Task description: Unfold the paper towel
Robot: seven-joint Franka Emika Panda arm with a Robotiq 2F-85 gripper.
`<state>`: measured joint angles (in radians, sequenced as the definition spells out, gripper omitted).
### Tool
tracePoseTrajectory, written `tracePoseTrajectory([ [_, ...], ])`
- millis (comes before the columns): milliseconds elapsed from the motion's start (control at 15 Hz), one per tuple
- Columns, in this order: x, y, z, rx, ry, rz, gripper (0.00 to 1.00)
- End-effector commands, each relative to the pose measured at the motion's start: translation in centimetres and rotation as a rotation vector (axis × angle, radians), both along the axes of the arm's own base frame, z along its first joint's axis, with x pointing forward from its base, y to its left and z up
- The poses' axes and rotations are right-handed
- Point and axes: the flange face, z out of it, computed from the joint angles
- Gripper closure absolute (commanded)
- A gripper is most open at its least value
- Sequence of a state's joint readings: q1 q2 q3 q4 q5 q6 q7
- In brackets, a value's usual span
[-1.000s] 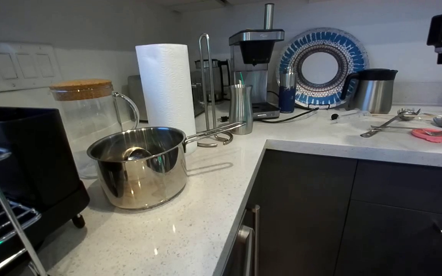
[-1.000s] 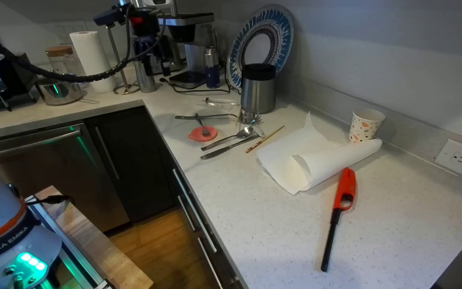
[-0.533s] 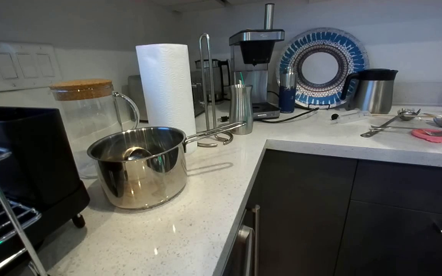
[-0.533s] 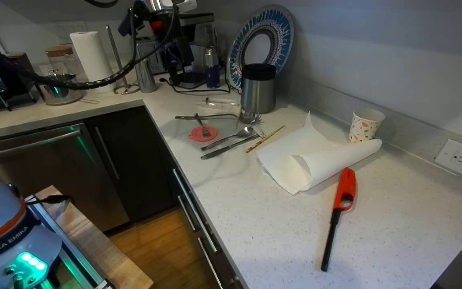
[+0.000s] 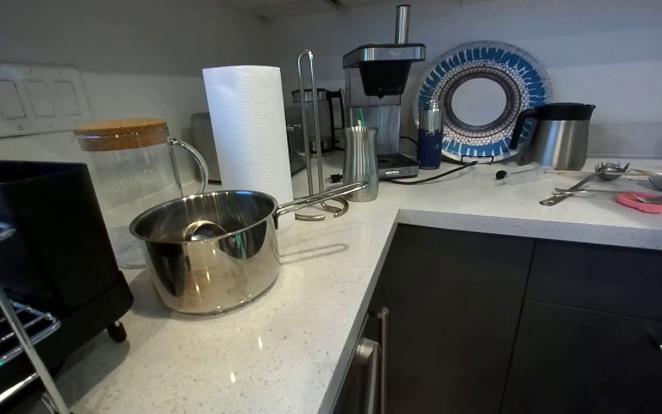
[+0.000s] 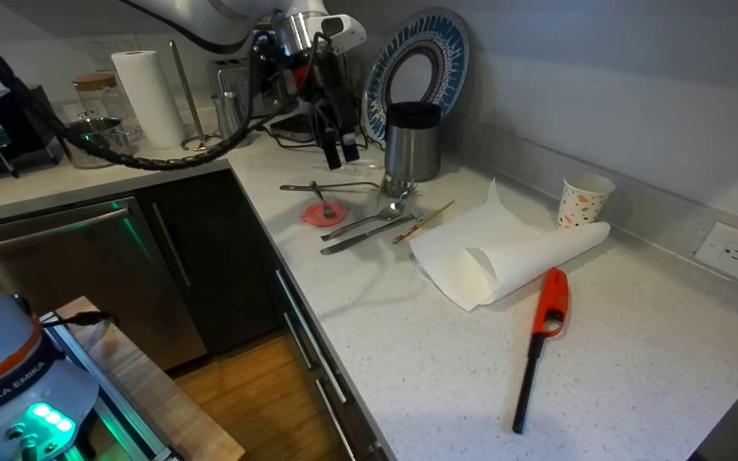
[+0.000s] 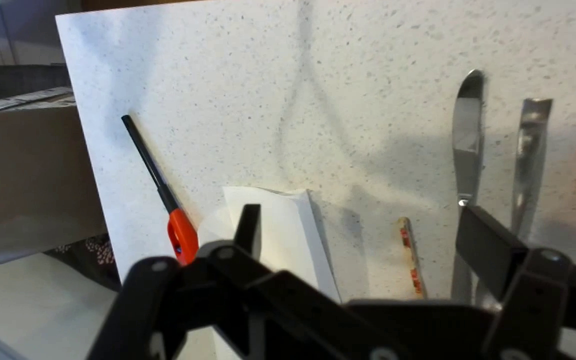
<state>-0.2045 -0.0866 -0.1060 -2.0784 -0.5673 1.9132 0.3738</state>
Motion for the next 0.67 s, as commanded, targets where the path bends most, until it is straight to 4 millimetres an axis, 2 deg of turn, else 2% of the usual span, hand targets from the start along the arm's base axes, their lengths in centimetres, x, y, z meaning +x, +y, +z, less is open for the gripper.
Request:
tracePoseTrajectory([
  [0, 1.9, -3.1, -1.2, -0.02, -0.101, -0.032, 0.0],
  [67, 2.5, -3.7, -1.3, -0.011, -0.163, -0.059, 0.0],
  [133, 1.4, -2.6, -0.8, -0.013, -0.096, -0.021, 0.0],
  [267, 2.1, -3.5, -1.2, -0.017, -0.139, -0.035, 0.0],
  [600, 2.8, -3.6, -1.7, -0.052, -0.131, -0.038, 0.0],
])
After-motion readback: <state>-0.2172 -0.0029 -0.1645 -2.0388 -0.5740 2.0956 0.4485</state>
